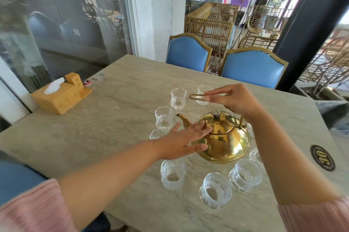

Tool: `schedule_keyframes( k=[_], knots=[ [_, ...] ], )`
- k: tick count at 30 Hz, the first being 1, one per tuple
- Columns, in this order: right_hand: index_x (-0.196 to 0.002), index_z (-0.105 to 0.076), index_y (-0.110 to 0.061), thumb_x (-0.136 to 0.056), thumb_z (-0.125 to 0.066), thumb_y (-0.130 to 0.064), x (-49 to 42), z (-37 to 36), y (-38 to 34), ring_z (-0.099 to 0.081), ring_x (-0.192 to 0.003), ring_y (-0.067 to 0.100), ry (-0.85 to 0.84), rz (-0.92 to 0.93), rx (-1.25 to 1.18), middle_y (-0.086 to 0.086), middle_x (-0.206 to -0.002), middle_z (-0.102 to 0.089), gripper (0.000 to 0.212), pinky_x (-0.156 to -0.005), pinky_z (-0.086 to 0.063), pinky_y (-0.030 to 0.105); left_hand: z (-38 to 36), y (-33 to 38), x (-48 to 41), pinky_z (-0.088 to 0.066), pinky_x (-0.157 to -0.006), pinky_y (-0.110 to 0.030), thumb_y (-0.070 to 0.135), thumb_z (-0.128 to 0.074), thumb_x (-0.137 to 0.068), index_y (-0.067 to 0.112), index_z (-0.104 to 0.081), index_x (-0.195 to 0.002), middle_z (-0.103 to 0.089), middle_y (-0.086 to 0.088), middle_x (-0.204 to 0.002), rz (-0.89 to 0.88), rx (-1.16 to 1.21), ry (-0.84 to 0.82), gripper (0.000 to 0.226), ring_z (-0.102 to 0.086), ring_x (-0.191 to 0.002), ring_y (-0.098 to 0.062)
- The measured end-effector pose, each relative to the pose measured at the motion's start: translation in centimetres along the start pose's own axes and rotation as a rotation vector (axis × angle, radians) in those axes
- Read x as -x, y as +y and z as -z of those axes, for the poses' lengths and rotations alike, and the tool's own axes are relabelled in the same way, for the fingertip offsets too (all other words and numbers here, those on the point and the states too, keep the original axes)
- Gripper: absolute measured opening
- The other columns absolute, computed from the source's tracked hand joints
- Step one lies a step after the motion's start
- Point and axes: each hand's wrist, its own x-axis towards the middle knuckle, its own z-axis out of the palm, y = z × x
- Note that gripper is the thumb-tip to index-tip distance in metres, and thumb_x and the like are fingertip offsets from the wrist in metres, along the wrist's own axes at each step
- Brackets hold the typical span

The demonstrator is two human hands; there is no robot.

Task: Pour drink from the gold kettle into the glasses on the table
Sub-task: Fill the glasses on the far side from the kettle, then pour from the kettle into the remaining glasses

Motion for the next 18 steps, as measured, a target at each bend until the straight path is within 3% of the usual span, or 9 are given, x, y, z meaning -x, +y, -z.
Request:
schedule_keyframes(
  k=[3,5,6,8,12,14,18],
  knots=[
    [-0.086,-0.077,-0.031,-0.069,-0.08,-0.035,0.1,0.4,0.4,-0.064,-0.087,0.0,-0.003,0.027,0.008,-0.015,-0.092,-0.072,0.018,-0.081,-0.044,0.022,-0.9,1.2,0.1,0.021,-0.112,-0.04,0.057,-0.023,-0.096,0.044,0.007,-0.147,0.019,0.015,-0.154,0.014,0.031,0.033,0.061,0.017,-0.143,-0.002],
    [-0.083,-0.078,-0.033,-0.066,-0.081,-0.038,0.0,0.6,0.7,-0.064,-0.07,0.007,-0.039,0.042,0.011,-0.015,-0.077,-0.072,0.018,-0.076,-0.046,0.026,-2.0,1.9,0.1,0.021,-0.113,-0.042,0.06,-0.022,-0.094,0.043,0.01,-0.146,0.024,0.015,-0.152,0.052,-0.003,0.067,0.064,0.02,-0.143,-0.003],
    [-0.082,-0.079,-0.032,-0.065,-0.081,-0.041,-0.1,0.6,0.7,-0.054,-0.055,0.012,-0.074,0.05,0.006,-0.01,-0.065,-0.068,0.019,-0.069,-0.043,0.027,-2.6,2.3,0.2,0.021,-0.113,-0.043,0.061,-0.021,-0.092,0.042,0.011,-0.146,0.025,0.014,-0.151,0.078,-0.027,0.089,0.066,0.021,-0.142,-0.003],
    [-0.08,-0.08,-0.03,-0.062,-0.081,-0.046,-0.4,0.6,0.8,-0.031,-0.048,0.02,-0.157,0.071,-0.013,0.003,-0.053,-0.053,0.024,-0.062,-0.031,0.029,-3.9,3.1,0.2,0.021,-0.113,-0.044,0.061,-0.022,-0.092,0.043,0.014,-0.144,0.025,0.013,-0.152,0.133,-0.041,0.143,0.066,0.023,-0.141,-0.004],
    [-0.081,-0.079,-0.029,-0.067,-0.079,-0.038,-1.0,0.7,0.6,-0.03,-0.042,0.008,-0.271,0.096,0.039,-0.014,-0.044,-0.054,0.016,-0.053,-0.028,0.022,-5.6,4.4,0.2,0.023,-0.11,-0.041,0.061,-0.022,-0.093,0.046,0.018,-0.139,0.024,0.017,-0.152,0.221,-0.011,0.239,0.063,0.026,-0.14,-0.003],
    [-0.083,-0.079,-0.027,-0.066,-0.079,-0.04,-1.3,0.7,0.6,-0.033,-0.04,0.003,-0.315,0.119,0.062,-0.015,-0.042,-0.055,0.021,-0.052,-0.03,0.017,-6.1,4.7,0.2,0.023,-0.109,-0.04,0.066,-0.016,-0.088,0.044,0.019,-0.138,0.024,0.02,-0.151,0.259,-0.033,0.273,0.065,0.028,-0.139,-0.003],
    [-0.078,-0.08,-0.035,-0.051,-0.079,-0.06,-1.8,0.2,0.8,-0.042,-0.061,0.022,-0.37,0.185,0.042,0.024,-0.074,-0.068,0.037,-0.063,-0.034,0.033,-6.8,4.9,0.8,0.026,-0.108,-0.038,0.072,-0.004,-0.078,0.044,0.021,-0.138,0.027,0.024,-0.148,0.306,-0.092,0.287,0.071,0.035,-0.133,0.002]
  ],
)
